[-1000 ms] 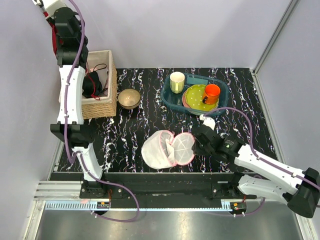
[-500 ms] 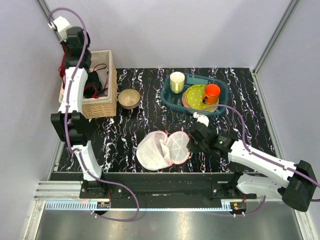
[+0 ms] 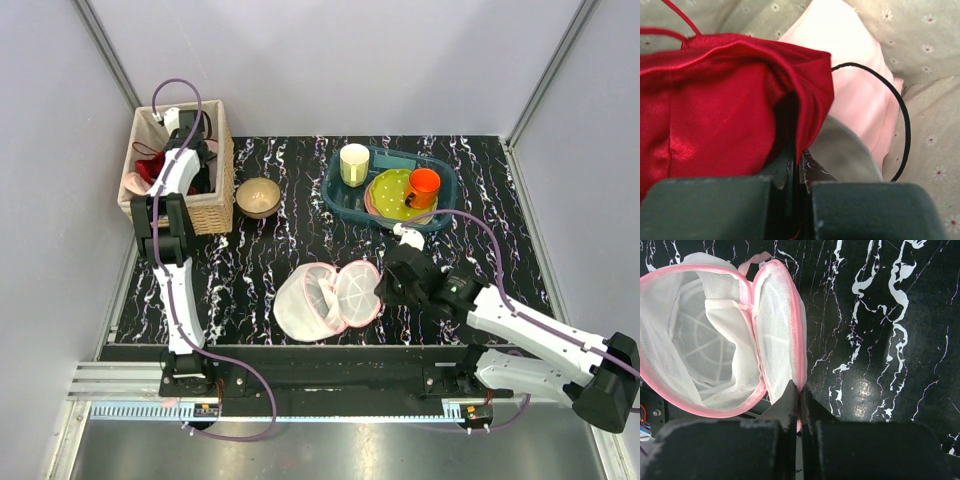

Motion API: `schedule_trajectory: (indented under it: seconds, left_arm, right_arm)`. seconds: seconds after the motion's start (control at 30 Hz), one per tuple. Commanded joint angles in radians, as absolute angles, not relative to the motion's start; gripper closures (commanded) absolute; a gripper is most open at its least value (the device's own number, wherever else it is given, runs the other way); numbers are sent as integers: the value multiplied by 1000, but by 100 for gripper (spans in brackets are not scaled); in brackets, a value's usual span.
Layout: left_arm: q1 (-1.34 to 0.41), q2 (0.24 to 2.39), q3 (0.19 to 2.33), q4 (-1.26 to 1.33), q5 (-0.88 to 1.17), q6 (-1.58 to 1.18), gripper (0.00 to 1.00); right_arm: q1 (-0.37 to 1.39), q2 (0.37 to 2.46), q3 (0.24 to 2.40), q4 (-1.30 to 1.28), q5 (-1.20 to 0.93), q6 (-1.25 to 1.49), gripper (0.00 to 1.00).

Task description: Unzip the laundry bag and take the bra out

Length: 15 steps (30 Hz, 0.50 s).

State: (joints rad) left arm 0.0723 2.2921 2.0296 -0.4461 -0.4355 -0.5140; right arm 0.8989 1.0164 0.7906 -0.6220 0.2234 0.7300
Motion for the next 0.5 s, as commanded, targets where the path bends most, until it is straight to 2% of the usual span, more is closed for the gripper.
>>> schedule_trajectory:
  seconds: [0.0, 0.27, 0.3, 0.33, 0.4, 0.43, 0.47]
  left_arm:
    - [89, 2325, 2029, -514, -368, -549, 100]
    - [101, 2304, 2143, -589, -266, -477, 100]
    - [106, 2295, 2155, -594, -255, -473, 94]
    - [106, 2286, 2158, -597, -244, -469, 73]
    - [106, 2255, 2158, -601, -238, -462, 54]
    - [106, 2243, 2160, -604, -218, -460, 36]
    - [106, 2231, 2158, -607, -206, -456, 34]
  right_arm:
    - [905, 976, 796, -637, 247, 744, 100]
    - [905, 963, 801, -646, 249, 752, 100]
    - [905, 966, 802, -646, 247, 747, 100]
    - [905, 969, 807, -644, 244, 746, 100]
    - [905, 966, 807, -643, 241, 746, 100]
    - [905, 963, 805, -641, 238, 749, 100]
    - [904, 960, 804, -641, 233, 749, 100]
